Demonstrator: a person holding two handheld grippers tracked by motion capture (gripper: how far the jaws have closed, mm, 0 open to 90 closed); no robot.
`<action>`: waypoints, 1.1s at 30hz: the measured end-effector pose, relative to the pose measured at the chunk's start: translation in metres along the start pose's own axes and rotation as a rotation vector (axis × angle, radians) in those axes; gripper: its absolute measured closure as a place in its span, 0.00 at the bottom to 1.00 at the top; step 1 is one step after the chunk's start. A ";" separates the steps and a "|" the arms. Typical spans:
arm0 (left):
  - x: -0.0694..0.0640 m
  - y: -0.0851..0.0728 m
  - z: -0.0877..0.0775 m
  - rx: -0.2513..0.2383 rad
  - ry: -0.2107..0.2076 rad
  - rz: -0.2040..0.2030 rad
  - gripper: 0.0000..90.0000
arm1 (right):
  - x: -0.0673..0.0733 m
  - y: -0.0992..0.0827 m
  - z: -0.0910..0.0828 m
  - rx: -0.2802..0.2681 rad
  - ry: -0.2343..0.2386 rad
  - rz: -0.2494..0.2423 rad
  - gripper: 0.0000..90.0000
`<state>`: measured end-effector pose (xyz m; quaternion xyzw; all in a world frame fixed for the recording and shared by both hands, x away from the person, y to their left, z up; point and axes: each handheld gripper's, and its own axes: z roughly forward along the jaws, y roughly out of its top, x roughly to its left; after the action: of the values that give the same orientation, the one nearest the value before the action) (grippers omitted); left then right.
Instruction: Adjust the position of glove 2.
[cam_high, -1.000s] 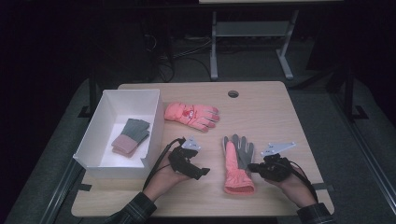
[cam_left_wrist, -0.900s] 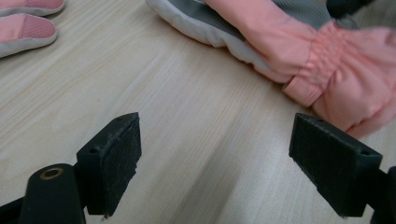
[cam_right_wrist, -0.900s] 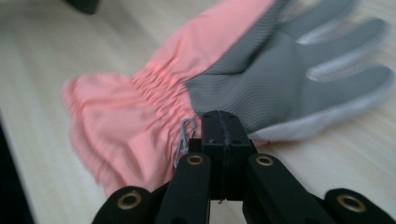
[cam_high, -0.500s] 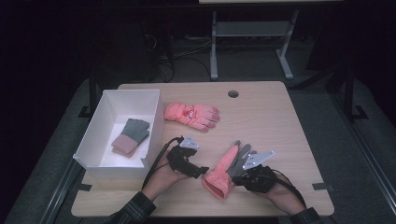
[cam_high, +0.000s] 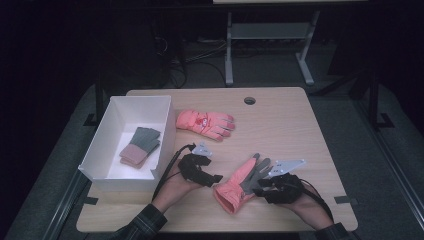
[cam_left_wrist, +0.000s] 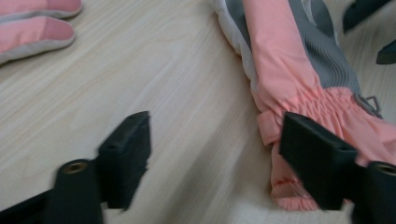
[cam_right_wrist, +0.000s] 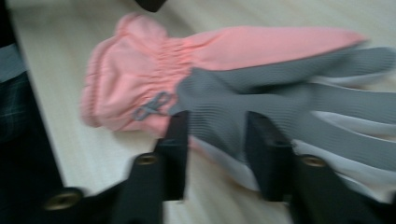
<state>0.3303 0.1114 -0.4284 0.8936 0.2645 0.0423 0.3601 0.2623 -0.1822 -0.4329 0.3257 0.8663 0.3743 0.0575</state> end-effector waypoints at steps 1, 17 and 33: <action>0.001 0.001 0.000 0.005 0.003 -0.003 0.36 | -0.002 -0.001 -0.002 -0.008 -0.014 0.017 0.54; 0.043 0.034 0.017 -0.043 0.178 -0.055 0.60 | -0.024 -0.025 -0.019 -0.049 -0.159 0.115 0.21; 0.098 0.059 0.064 0.011 0.246 -0.104 0.66 | -0.030 -0.034 -0.023 -0.059 -0.170 0.136 0.20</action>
<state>0.4574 0.0859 -0.4473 0.8687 0.3527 0.1314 0.3219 0.2601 -0.2313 -0.4441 0.4124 0.8229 0.3736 0.1149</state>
